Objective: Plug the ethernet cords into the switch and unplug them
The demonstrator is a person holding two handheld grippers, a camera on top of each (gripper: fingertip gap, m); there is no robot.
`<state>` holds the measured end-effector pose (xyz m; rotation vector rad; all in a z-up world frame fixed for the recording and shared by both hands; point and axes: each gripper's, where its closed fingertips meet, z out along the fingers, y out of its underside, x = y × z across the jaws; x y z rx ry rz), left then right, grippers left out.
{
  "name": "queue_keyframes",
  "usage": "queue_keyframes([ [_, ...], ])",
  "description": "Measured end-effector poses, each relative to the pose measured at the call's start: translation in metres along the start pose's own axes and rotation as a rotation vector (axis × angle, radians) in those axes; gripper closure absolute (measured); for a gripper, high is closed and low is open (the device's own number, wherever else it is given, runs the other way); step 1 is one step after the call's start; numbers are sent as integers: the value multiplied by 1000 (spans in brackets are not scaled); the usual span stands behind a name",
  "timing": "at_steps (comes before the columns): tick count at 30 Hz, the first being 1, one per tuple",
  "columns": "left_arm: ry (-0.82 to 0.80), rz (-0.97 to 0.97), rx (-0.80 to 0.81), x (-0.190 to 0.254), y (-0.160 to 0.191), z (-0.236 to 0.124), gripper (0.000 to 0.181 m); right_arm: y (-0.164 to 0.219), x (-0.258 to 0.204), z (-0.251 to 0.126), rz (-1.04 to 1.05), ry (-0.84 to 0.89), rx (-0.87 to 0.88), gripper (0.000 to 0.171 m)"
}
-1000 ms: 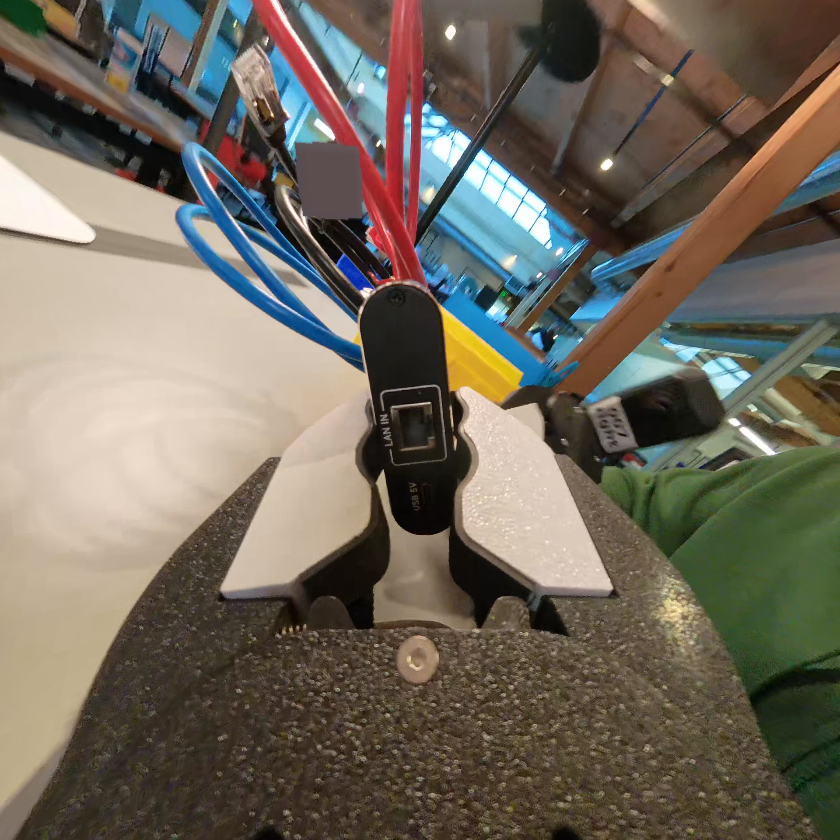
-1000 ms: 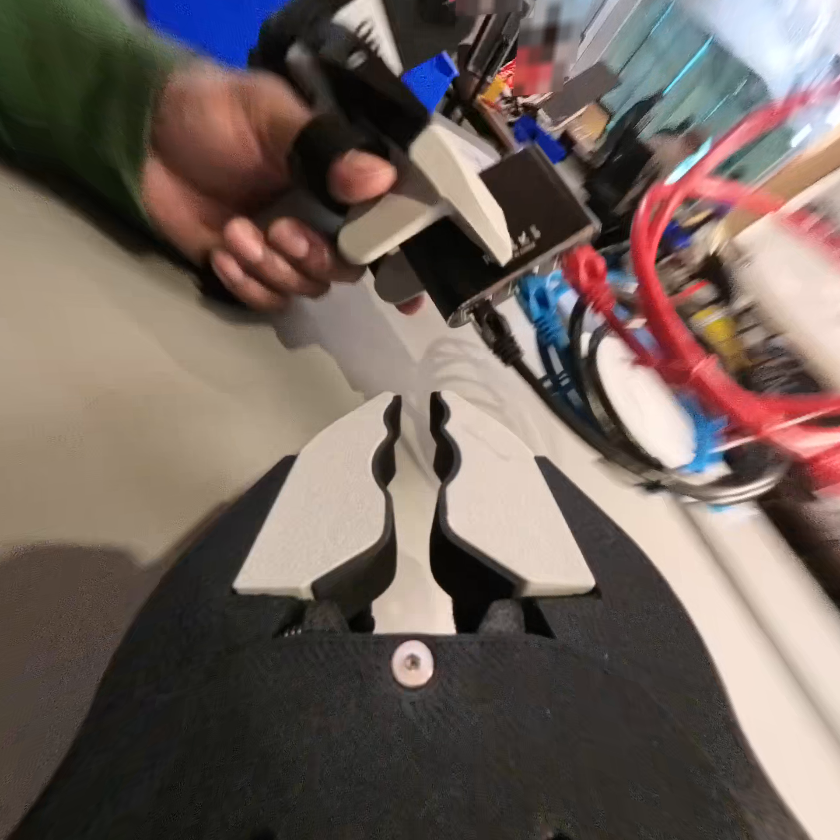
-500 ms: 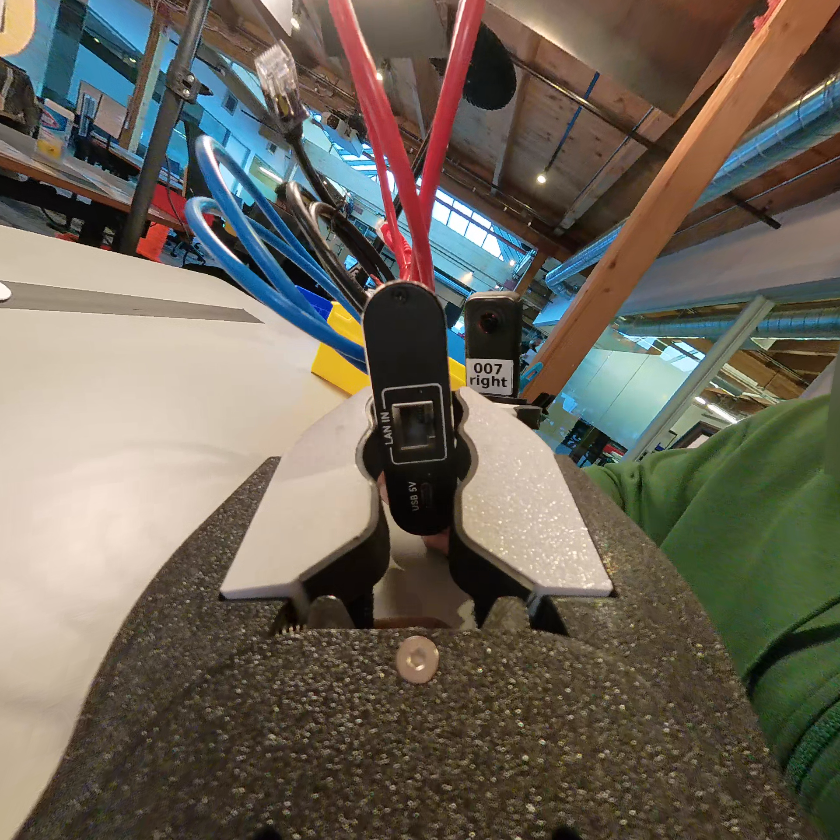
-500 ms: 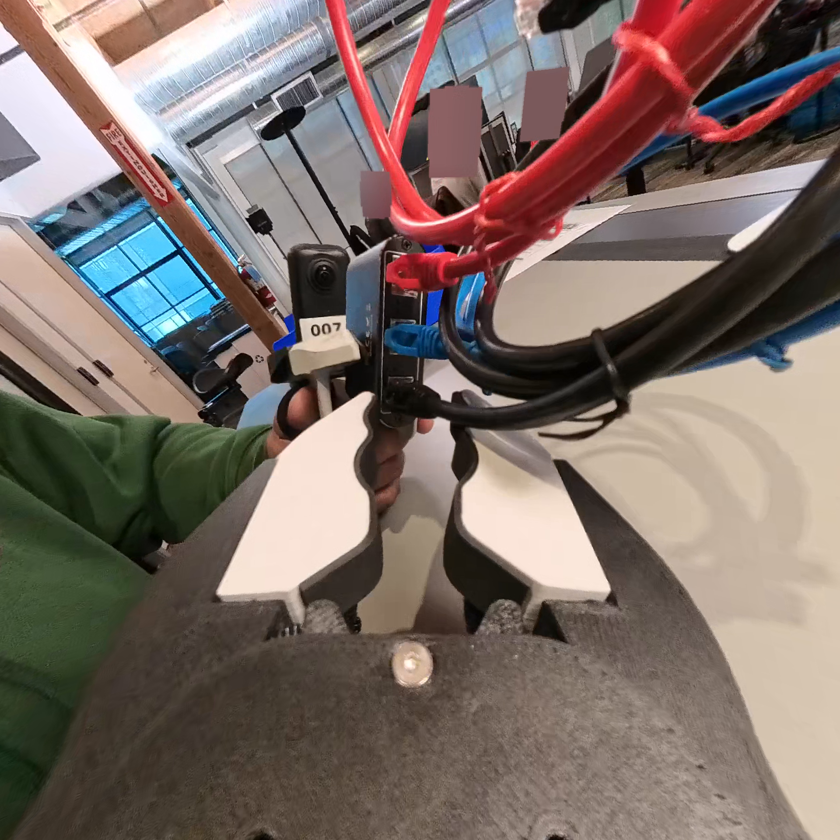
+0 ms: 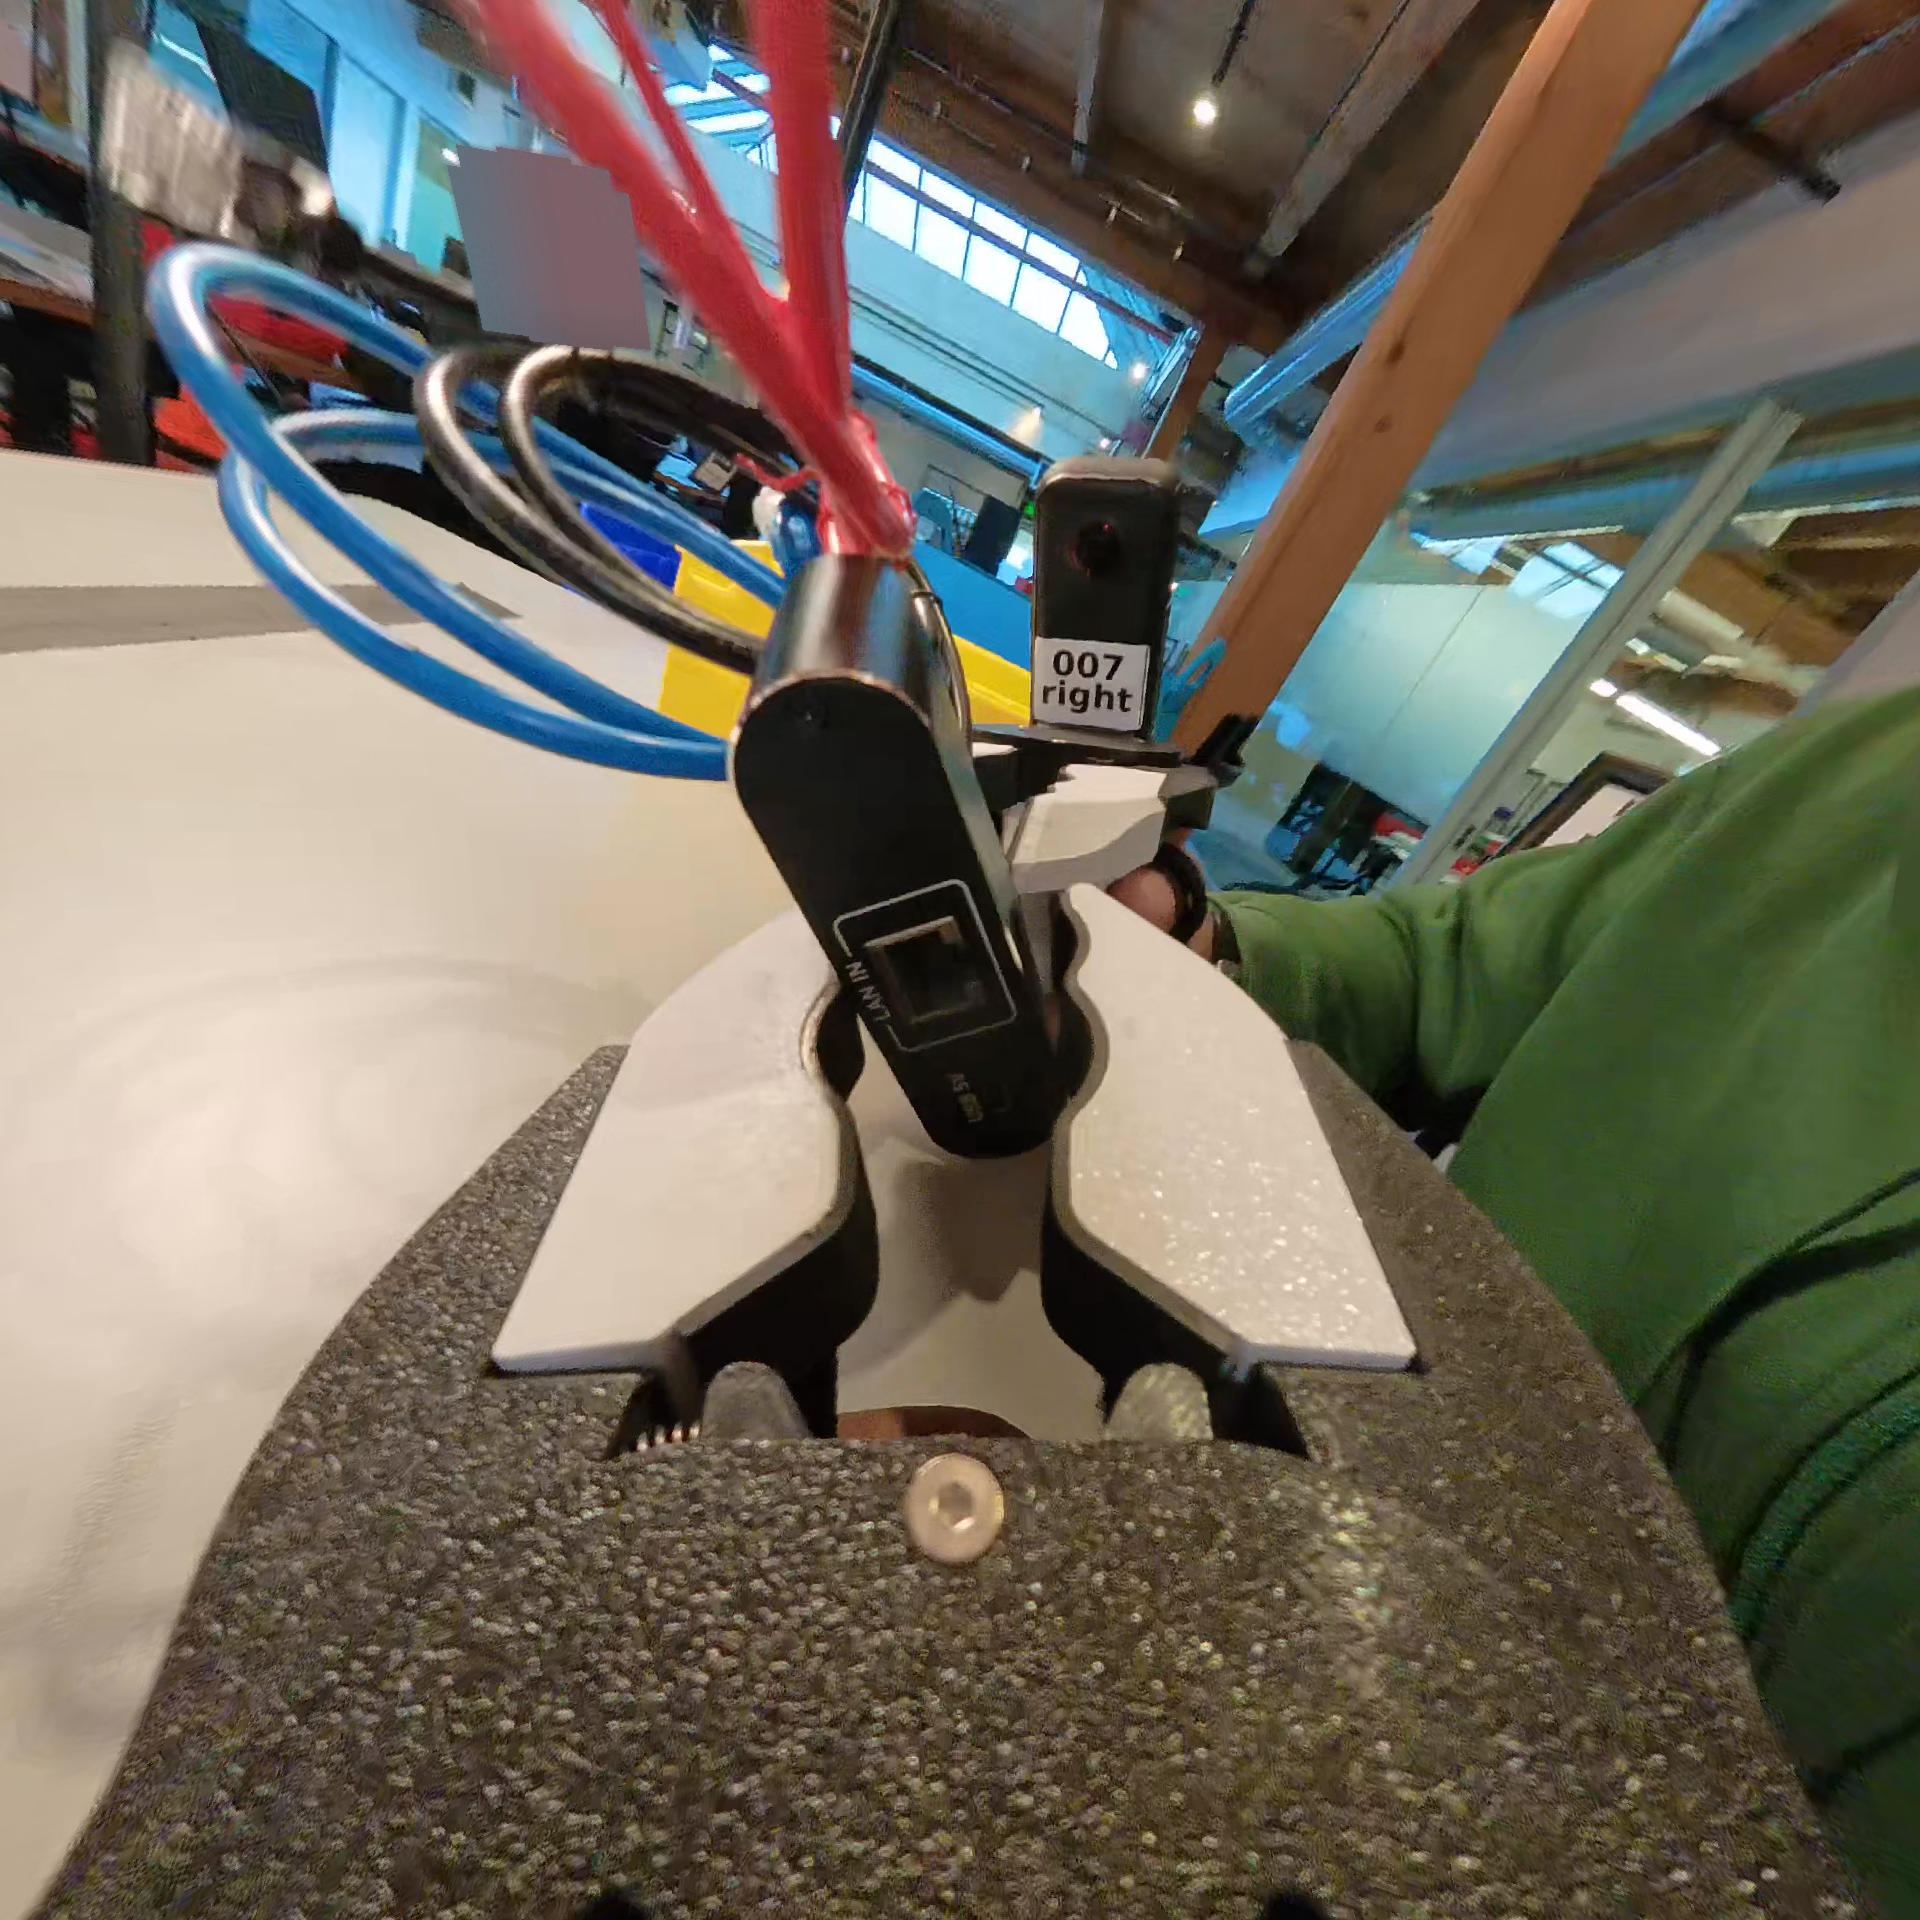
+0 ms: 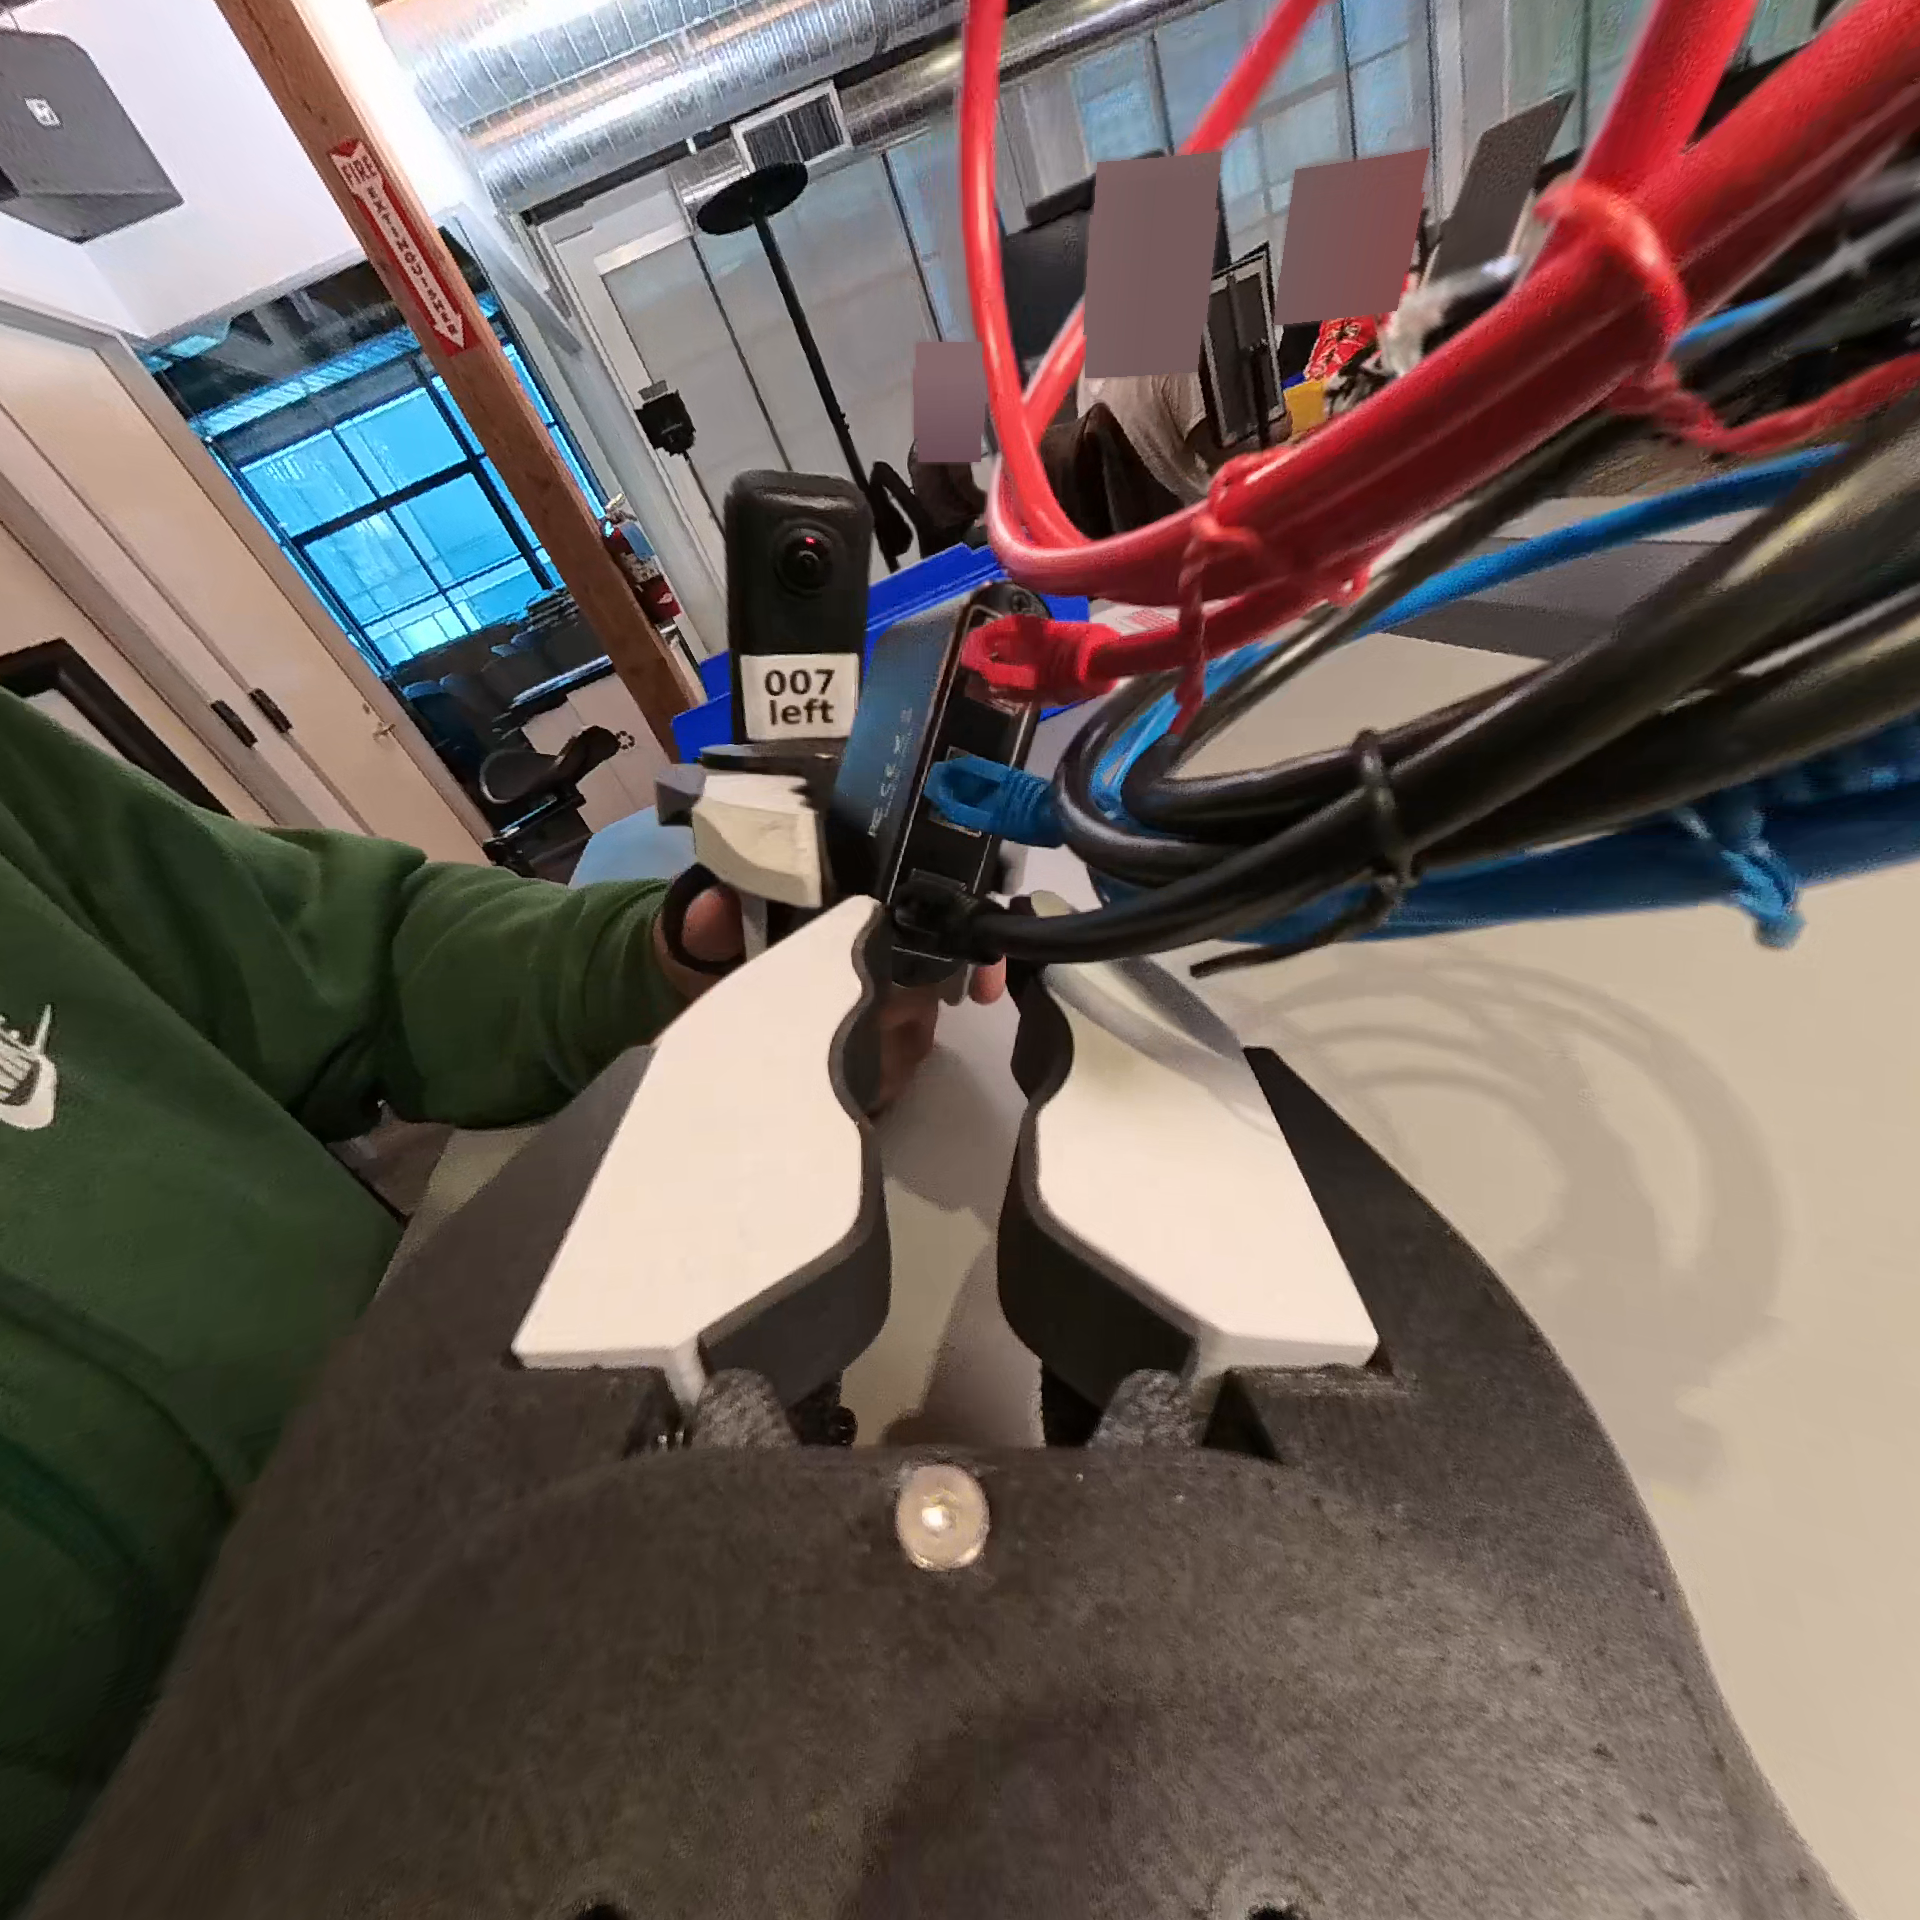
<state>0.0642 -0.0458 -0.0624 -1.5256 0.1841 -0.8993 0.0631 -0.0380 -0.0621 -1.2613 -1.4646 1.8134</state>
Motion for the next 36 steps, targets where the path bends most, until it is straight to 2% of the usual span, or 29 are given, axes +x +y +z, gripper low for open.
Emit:
queue_keyframes([
  [4, -33, 49, 2, 0, -1, 0, 151, 3, 1, 0, -9, 4, -13, 149],
  [11, -121, 311, -22, 4, -1, 0, 152, 3, -1, -2, -78, 1, -21, 148],
  [21, -163, 340, -35, 2, 1, 2, 153, -4, 1, -4, -178, 67, 42, 150],
  [27, -193, 343, -33, -1, 1, 2, 153, -8, 4, -3, -104, 100, 84, 152],
  [34, -183, 318, -58, -3, 4, 4, 153, -9, 5, -5, 30, 45, 108, 155],
  [36, -196, 329, -50, -4, 2, 1, 153, -20, 19, -17, 80, 116, 192, 157],
])
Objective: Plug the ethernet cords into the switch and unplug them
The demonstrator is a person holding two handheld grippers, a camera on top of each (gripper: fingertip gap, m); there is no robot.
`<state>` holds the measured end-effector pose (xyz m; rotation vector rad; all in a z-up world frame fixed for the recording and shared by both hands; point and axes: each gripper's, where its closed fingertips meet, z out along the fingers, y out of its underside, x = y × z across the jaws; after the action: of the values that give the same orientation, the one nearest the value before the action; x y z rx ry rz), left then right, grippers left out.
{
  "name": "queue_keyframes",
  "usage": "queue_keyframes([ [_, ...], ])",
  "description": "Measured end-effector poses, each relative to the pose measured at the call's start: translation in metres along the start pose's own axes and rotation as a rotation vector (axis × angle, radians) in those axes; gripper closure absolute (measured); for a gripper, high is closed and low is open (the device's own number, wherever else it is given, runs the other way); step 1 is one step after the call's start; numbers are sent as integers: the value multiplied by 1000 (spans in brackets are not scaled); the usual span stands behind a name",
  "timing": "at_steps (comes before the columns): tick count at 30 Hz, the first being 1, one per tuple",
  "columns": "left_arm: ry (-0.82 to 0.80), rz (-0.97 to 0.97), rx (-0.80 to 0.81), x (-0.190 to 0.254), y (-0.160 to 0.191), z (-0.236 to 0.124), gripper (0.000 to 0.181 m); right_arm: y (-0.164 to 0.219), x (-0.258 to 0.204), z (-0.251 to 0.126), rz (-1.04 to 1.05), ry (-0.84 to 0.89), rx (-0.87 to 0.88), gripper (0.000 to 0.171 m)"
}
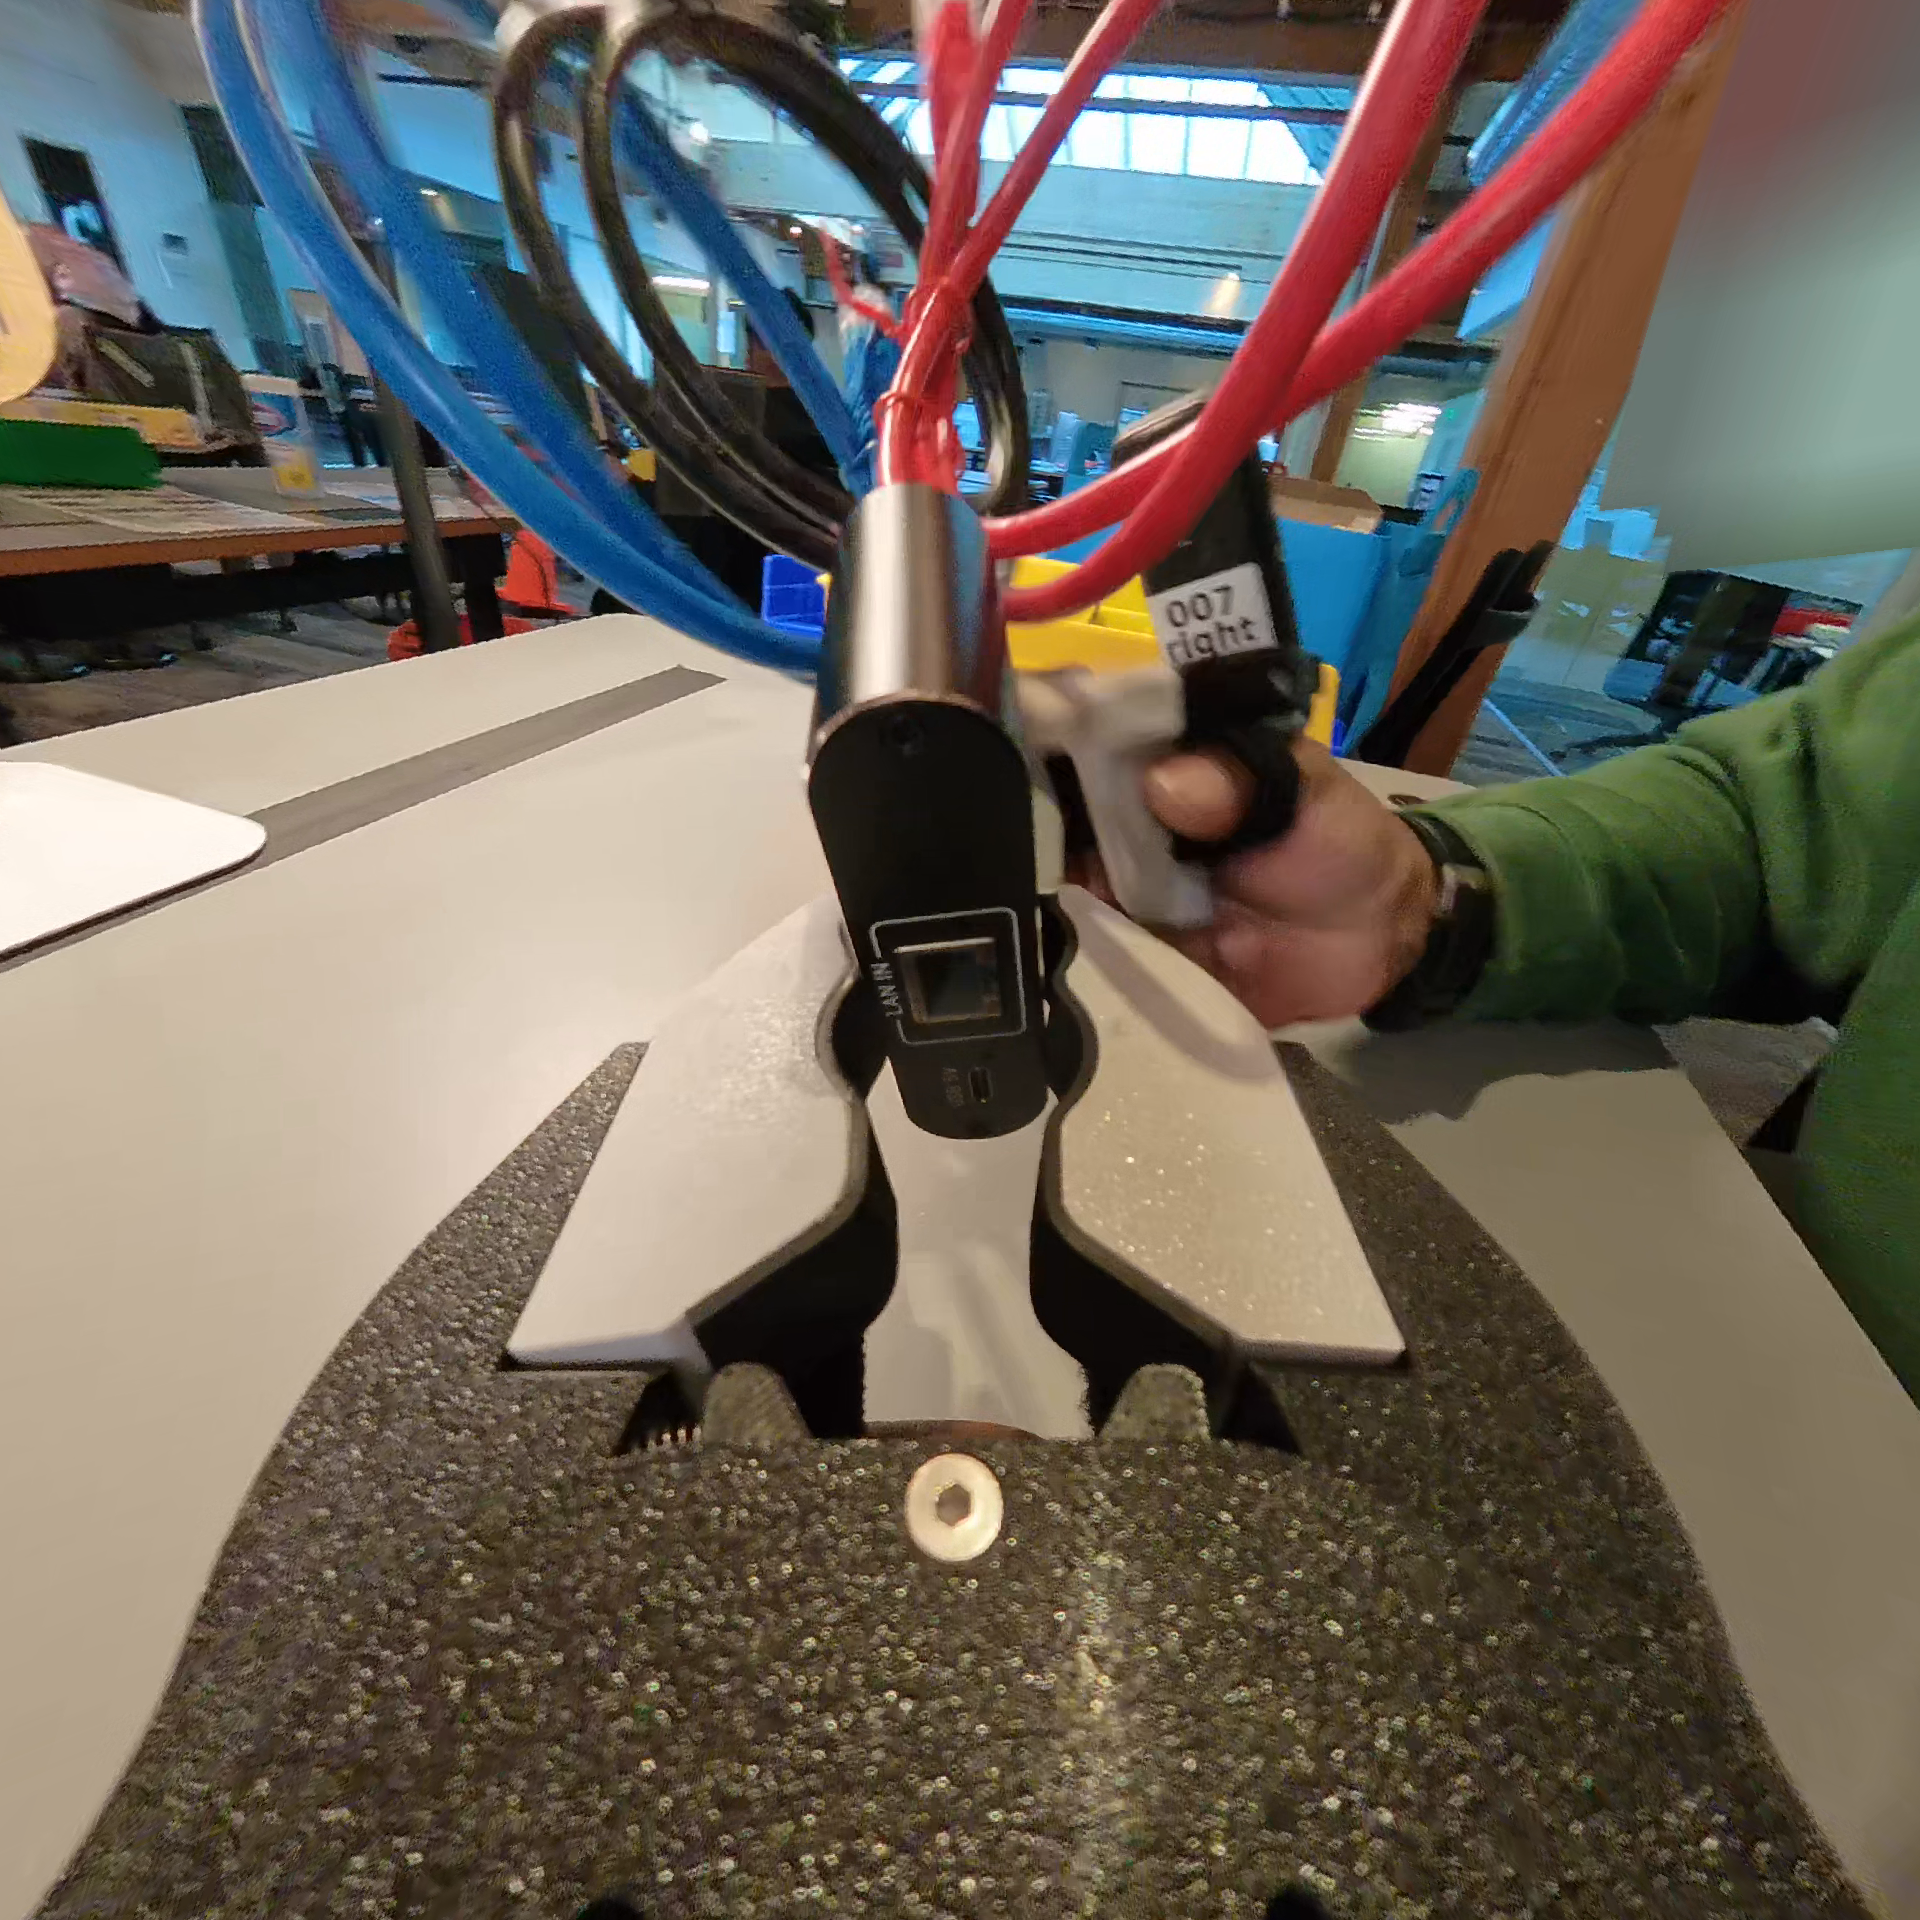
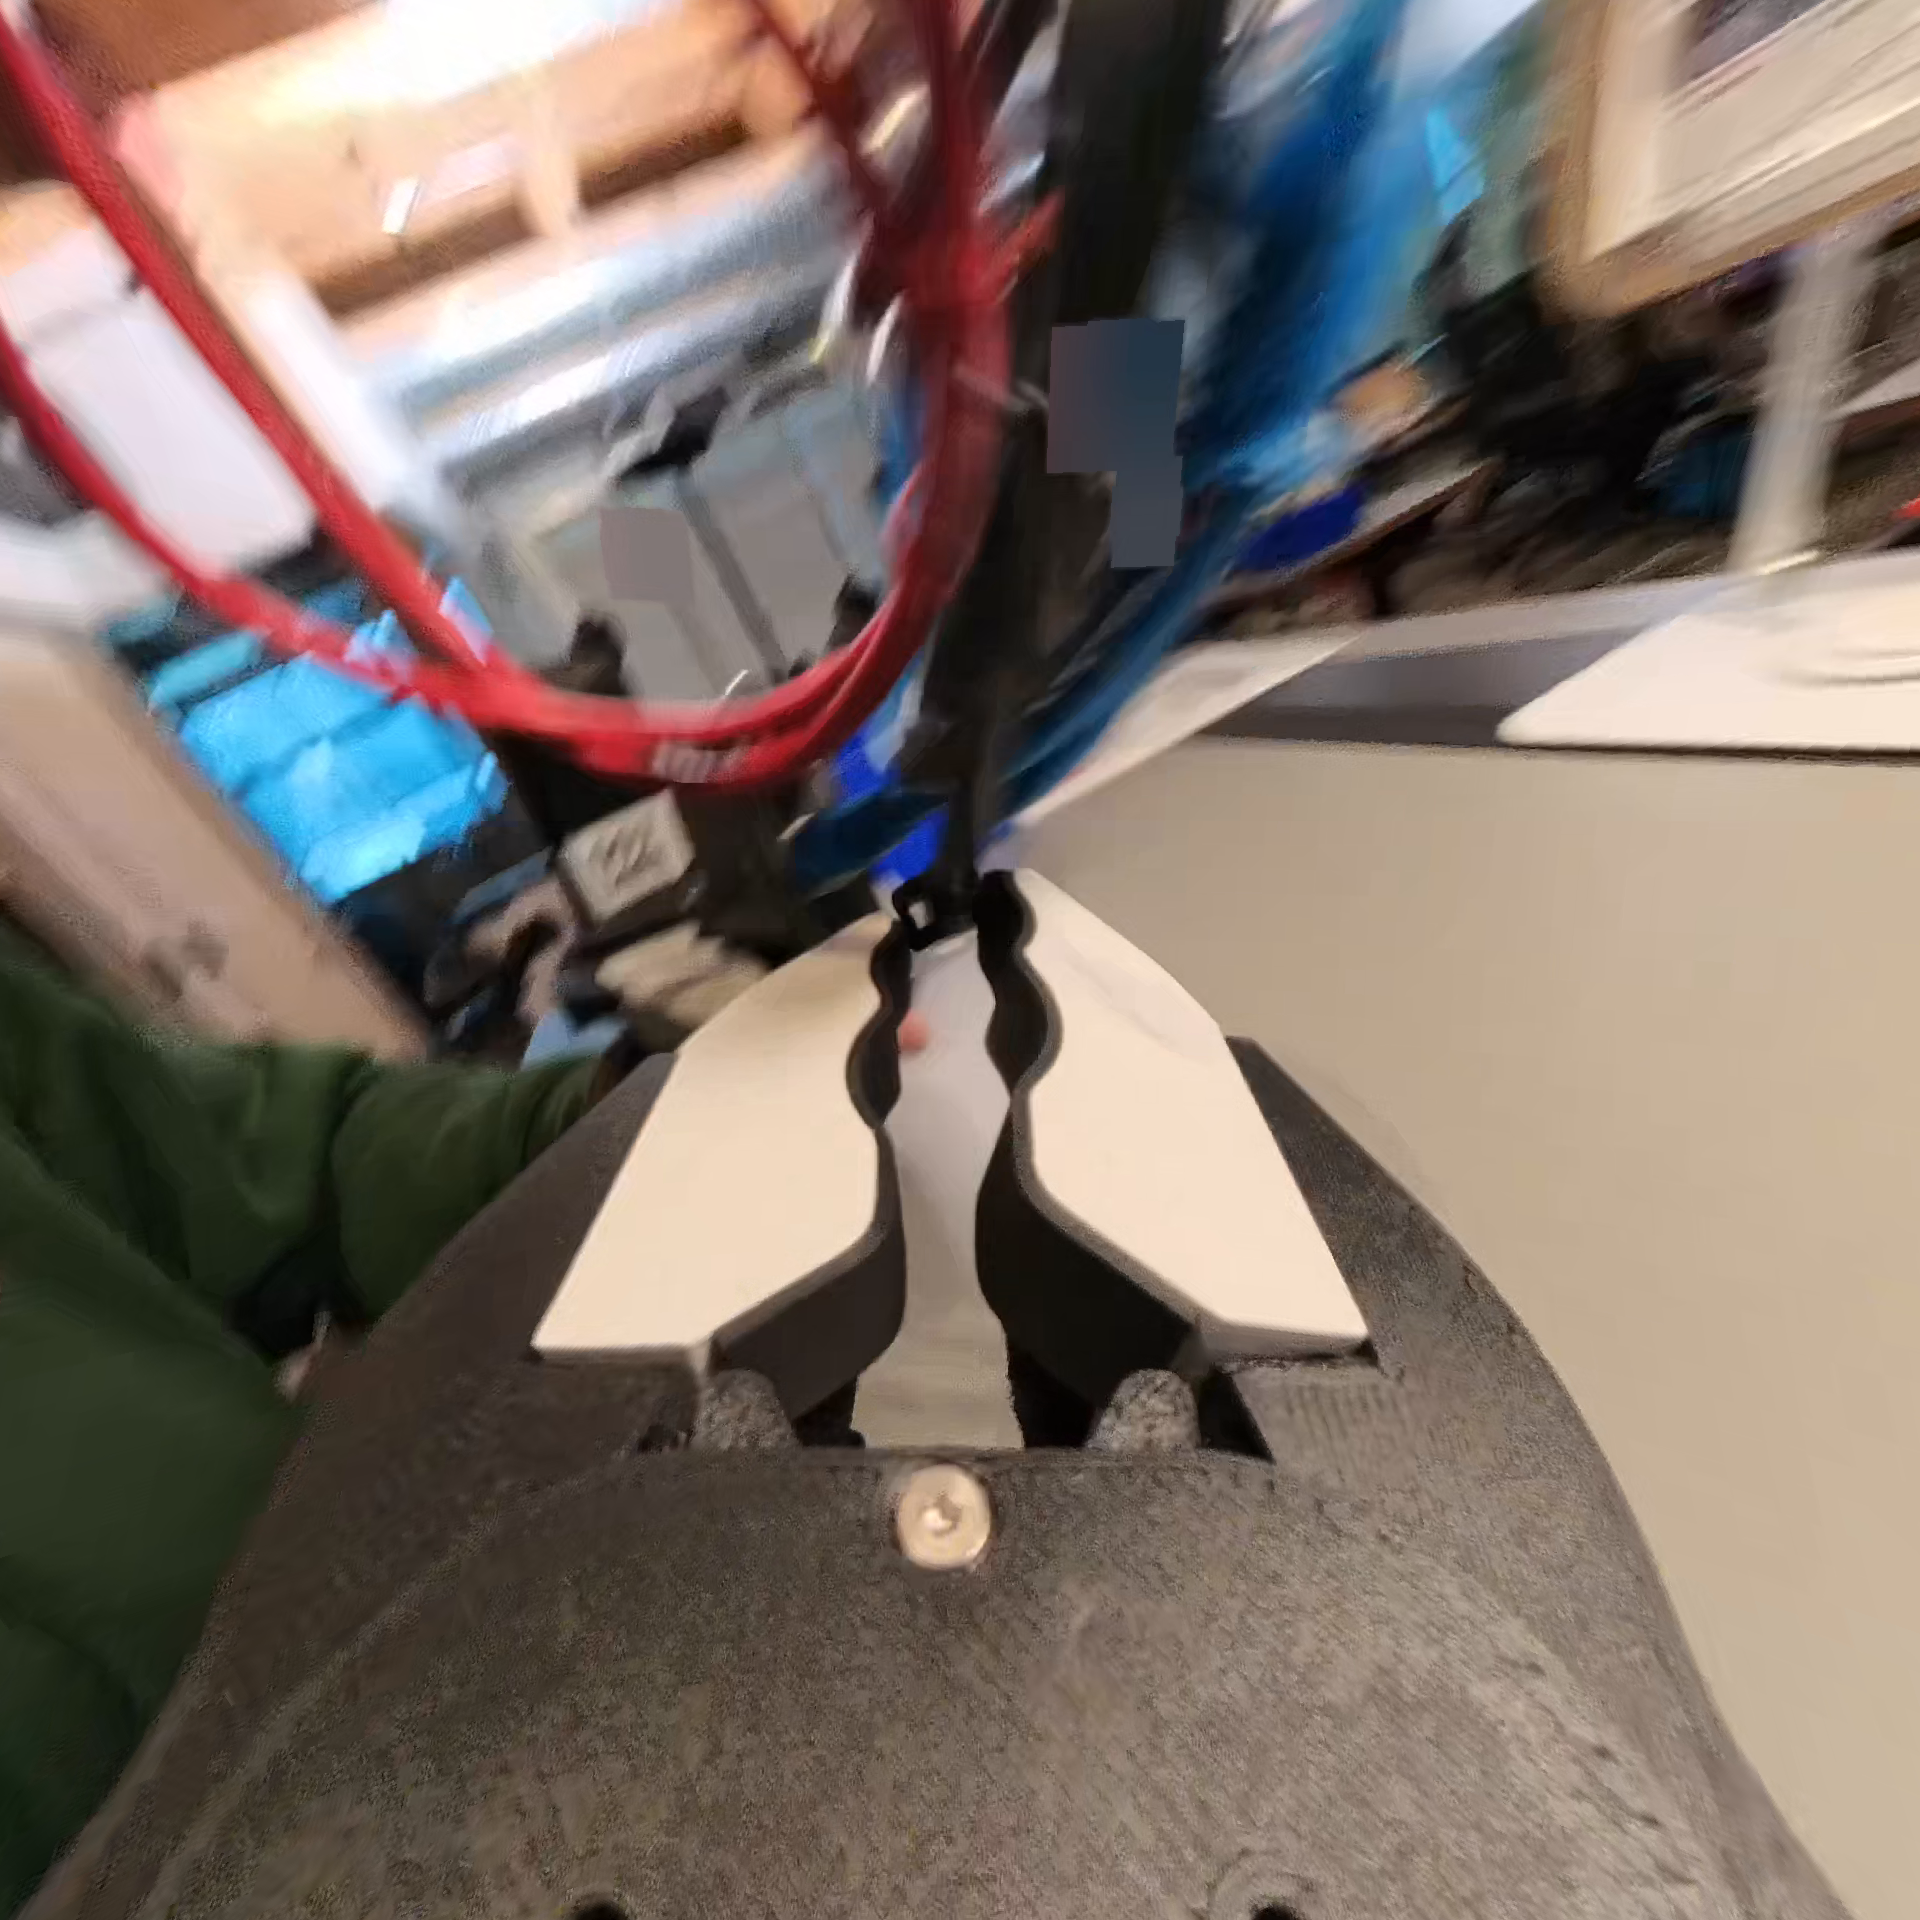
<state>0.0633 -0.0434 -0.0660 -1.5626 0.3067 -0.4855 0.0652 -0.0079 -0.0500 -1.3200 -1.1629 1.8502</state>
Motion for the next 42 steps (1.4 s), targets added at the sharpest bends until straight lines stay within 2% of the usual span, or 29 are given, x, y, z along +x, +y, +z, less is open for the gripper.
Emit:
queue_keyframes([
  [2, 0, 30, 4, 4, 0, -1, 153, -23, 27, -19, 64, 53, 81, 160],
  [7, 17, -97, 24, 1, -1, 2, 153, -5, 31, -15, 19, 91, -68, 159],
  [13, 41, -223, 79, -18, -7, -10, 154, -10, 53, -26, 76, 145, -68, 160],
  [24, 93, -363, -56, -42, 9, -21, 154, -42, 78, -52, 73, 218, 46, 160],
  [34, -24, -444, -58, -90, 11, -47, 154, -61, 87, -69, 45, 271, 85, 163],
  [36, -38, -454, -69, -96, 12, -51, 154, -62, 85, -70, 24, 281, 71, 171],
  [39, -47, -486, -78, -101, 14, -57, 154, -64, 88, -75, -39, 333, 30, 171],
  [42, -23, -519, -111, -102, 19, -60, 154, -53, 97, -77, -112, 395, -86, 171],
])
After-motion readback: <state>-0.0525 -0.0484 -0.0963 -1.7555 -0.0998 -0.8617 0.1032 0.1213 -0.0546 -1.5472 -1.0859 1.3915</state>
